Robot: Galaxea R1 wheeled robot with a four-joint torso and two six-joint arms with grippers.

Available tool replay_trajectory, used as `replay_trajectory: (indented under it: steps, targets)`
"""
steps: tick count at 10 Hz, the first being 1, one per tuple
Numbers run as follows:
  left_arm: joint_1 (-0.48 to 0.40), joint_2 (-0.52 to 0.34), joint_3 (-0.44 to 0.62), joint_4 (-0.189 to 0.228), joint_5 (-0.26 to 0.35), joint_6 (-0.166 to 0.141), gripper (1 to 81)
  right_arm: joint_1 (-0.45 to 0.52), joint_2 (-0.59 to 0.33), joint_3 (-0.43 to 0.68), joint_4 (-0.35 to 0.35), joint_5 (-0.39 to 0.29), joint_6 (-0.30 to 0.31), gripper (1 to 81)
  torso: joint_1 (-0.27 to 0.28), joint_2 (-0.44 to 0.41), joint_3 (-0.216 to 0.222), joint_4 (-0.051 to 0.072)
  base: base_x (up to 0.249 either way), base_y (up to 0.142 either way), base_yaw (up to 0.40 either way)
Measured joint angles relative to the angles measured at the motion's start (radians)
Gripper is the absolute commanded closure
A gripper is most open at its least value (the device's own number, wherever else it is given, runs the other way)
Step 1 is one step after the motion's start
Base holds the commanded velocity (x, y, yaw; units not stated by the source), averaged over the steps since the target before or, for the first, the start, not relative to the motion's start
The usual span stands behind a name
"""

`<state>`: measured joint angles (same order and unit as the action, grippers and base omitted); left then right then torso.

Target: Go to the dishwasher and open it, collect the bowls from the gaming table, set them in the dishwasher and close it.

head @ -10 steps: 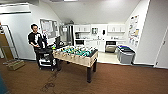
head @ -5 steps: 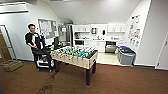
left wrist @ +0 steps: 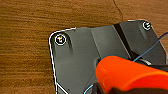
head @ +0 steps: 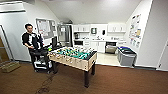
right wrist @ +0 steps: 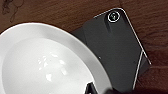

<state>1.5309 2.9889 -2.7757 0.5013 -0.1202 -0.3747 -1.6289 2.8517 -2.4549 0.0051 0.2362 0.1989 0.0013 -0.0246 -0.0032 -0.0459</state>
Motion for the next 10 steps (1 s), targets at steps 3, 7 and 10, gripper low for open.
replay_trajectory:
  steps: [3,7,10]
  targets:
    - [0.002,0.000,0.000,0.000,0.000,0.000,81.1,0.000,0.000,0.000,0.000,0.000,0.000,81.1,0.000,0.000,0.000,0.000,0.163,-0.102,0.000]
    - [0.002,0.000,0.000,0.000,0.000,0.000,81.1,0.000,0.003,0.000,0.000,0.001,0.000,81.1,0.000,0.000,0.000,0.000,0.163,-0.105,0.000]
    - [0.000,0.004,-0.002,0.000,0.003,0.000,81.1,0.001,0.004,0.001,-0.001,-0.001,0.000,81.1,0.000,0.000,0.000,0.000,0.163,-0.122,0.000]
